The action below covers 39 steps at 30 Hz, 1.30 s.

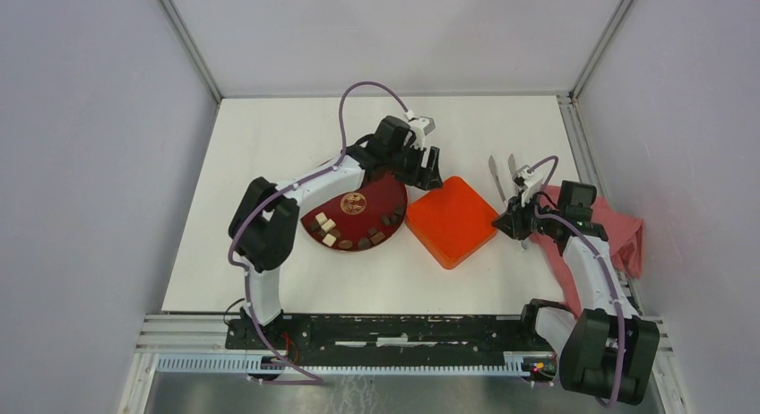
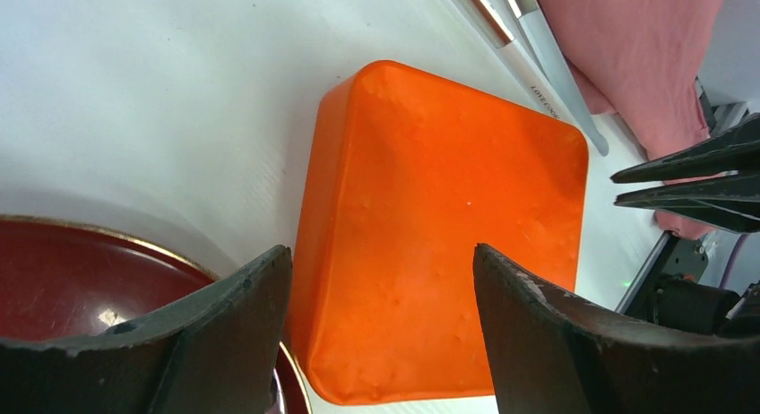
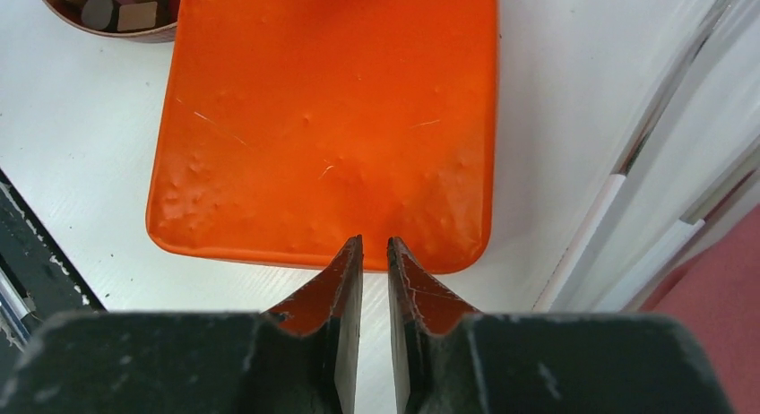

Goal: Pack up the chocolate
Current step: Close the box lid on the packing box.

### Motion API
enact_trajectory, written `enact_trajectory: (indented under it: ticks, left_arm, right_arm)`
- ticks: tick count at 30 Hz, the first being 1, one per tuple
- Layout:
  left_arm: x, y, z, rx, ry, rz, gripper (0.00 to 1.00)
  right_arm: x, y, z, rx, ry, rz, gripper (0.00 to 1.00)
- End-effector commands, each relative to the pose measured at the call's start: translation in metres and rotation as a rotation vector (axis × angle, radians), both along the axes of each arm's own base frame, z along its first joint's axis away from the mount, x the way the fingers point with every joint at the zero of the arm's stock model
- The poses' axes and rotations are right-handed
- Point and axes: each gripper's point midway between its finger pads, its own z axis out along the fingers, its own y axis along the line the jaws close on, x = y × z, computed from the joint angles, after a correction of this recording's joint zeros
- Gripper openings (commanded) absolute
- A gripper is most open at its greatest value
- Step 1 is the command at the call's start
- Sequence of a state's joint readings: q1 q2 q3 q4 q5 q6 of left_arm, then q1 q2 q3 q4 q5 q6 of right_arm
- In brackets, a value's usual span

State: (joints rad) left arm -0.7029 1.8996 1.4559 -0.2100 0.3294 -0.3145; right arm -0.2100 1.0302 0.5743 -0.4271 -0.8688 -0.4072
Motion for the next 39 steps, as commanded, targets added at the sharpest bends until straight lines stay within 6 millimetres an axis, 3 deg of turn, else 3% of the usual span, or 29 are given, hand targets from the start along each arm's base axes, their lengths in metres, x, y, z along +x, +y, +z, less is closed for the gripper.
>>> enact_trajectory:
  ticks: [1, 9, 18, 22, 28, 34, 39]
  left_arm:
    - [0.010, -0.009, -0.004, 0.018, -0.014, -0.092, 0.80]
    - [0.015, -0.014, -0.026, 0.040, 0.052, -0.090, 0.73]
    - [0.011, -0.017, -0.049, 0.051, 0.145, -0.089, 0.64]
    - [0.009, -0.017, -0.053, 0.051, 0.163, -0.091, 0.63]
    - [0.006, -0.016, -0.057, 0.055, 0.183, -0.090, 0.61]
    - [0.007, -0.015, -0.060, 0.063, 0.189, -0.078, 0.60]
    - [0.007, -0.014, -0.063, 0.072, 0.202, -0.073, 0.57]
  right_arm:
    - [0.002, -0.004, 0.002, -0.007, -0.015, 0.010, 0.21]
    - [-0.013, 0.013, 0.017, -0.022, -0.134, 0.324, 0.24]
    - [0.006, 0.017, 0.037, -0.105, -0.258, 0.407, 0.25]
    - [0.009, 0.024, 0.036, -0.122, -0.247, 0.431, 0.25]
    - [0.001, 0.057, 0.033, -0.197, -0.303, 0.600, 0.26]
    - [-0.010, 0.082, 0.042, -0.279, -0.464, 0.825, 0.27]
    - [-0.011, 0.098, 0.054, -0.344, -0.461, 0.922, 0.25]
